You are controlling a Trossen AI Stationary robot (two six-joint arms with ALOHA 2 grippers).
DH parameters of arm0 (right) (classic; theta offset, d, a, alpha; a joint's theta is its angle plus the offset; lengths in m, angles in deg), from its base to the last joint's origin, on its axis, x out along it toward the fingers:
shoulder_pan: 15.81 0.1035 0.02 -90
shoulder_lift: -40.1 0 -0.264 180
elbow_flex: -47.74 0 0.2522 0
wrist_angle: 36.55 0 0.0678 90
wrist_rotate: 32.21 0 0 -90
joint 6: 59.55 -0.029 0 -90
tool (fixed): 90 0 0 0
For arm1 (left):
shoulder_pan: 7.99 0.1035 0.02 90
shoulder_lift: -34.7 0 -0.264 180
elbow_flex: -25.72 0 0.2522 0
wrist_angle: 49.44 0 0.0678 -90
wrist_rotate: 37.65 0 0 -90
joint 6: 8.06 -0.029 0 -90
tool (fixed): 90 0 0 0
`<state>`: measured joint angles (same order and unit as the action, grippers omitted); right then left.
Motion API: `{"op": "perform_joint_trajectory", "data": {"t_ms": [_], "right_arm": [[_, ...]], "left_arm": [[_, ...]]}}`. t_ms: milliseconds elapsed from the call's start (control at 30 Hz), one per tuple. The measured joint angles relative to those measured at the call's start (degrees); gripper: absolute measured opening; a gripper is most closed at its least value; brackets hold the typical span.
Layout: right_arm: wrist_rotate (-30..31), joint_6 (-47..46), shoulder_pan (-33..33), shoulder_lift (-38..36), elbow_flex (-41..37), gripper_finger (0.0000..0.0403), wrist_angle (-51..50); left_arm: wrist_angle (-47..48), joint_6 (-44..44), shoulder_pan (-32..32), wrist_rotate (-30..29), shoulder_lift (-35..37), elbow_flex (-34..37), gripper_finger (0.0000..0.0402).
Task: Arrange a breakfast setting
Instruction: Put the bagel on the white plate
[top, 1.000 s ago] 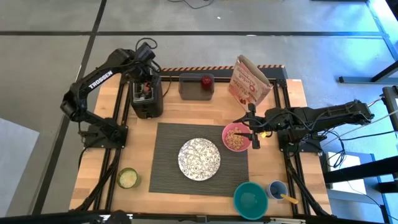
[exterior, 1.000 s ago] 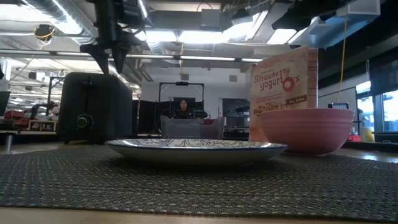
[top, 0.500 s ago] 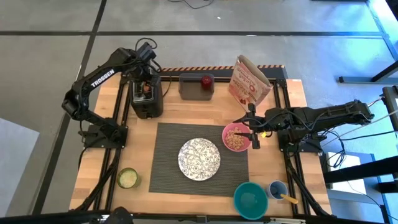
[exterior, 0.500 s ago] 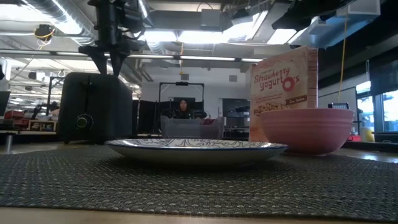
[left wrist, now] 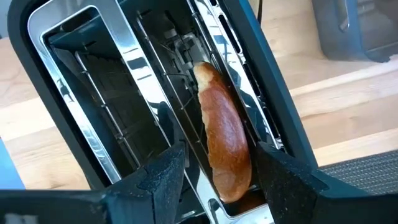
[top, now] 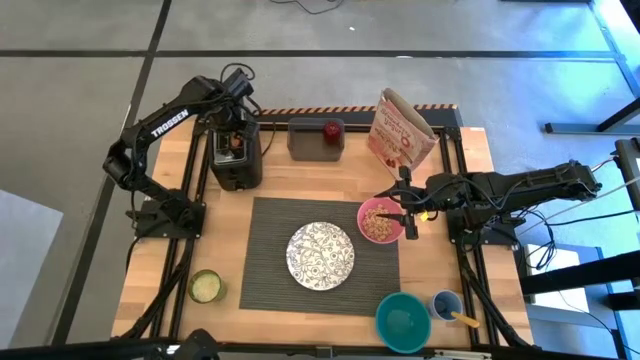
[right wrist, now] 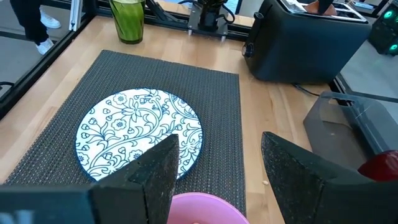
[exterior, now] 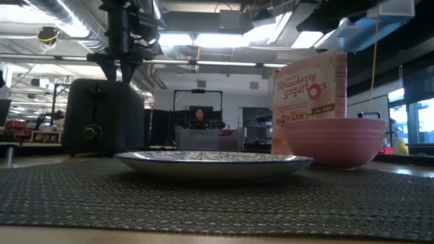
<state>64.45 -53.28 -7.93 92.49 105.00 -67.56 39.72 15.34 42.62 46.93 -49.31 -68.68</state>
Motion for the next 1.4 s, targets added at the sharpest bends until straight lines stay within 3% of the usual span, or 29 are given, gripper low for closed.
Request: {"op": "perform_joint_trajectory", "data": {"t_ms": [600,1033,1400], "right_arm": [[-0.2,-0.02,0.0,0.0,0.02,0.0218,-0.02],[-0.22,-0.65,0.0,0.0,0.02,0.0218,0.04],[-0.22,-1.47,0.0,-0.02,0.04,0.0218,0.46]], "left_arm": [[-0.36,0.01,-0.2,-0.45,-0.04,0.0,0.0094],[0.36,-1.62,-0.17,-0.37,0.75,-0.58,0.009],[5.43,-2.75,-0.15,-1.97,1.25,-10.63,0.0089]]}}
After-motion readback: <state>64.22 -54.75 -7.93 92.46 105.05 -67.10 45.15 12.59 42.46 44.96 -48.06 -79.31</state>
